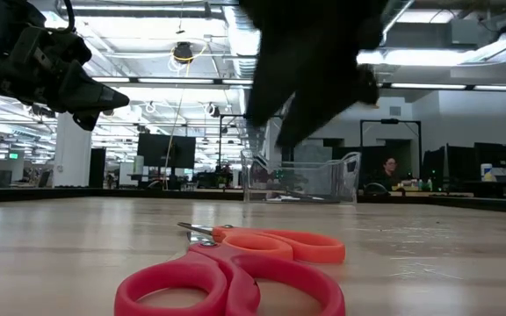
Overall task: Pick & Place Paint Supplies
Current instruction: Put the orange scissor into the red bin
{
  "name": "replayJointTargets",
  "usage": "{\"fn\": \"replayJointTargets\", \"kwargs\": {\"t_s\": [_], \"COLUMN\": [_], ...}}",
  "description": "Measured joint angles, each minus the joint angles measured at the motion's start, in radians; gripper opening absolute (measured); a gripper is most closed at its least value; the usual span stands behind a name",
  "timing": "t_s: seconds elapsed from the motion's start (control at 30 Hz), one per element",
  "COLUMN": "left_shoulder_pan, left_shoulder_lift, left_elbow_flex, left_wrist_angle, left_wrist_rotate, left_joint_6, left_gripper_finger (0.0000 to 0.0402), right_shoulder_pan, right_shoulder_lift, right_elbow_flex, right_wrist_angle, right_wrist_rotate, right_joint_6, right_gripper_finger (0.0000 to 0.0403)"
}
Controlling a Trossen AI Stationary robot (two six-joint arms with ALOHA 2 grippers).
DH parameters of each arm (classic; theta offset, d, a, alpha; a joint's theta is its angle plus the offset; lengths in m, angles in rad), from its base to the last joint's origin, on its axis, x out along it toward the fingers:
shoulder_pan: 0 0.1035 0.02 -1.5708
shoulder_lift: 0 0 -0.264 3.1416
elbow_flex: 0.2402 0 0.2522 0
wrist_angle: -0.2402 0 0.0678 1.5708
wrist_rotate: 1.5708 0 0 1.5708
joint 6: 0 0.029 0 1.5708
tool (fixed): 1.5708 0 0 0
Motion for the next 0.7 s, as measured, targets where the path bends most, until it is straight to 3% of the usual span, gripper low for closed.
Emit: {"fn": "replayJointTargets", "kwargs": {"t_s": [0.33, 0.7], "left_shoulder_pan": [0.0, 0.0], "left_shoulder_lift": [0.016, 0.018], "left_elbow_flex": [0.0, 0.0], "left_wrist_angle": [0.014, 0.015], "left_wrist_rotate": [0.0, 0.0], "left_joint_6": [0.0, 0.0], "left_gripper_finger": [0.0, 0.0], "right_shoulder_pan": [0.001, 0.017], "right_shoulder_lift": [0.218, 0.205], "right_elbow_flex": [0.124, 0.145], "right_wrist_angle": [0.017, -0.233], "right_wrist_rotate": [0.003, 0.017], "right_joint_6": [-0.084, -0.028], "right_gripper_finger": [0.0204, 0.0181]}}
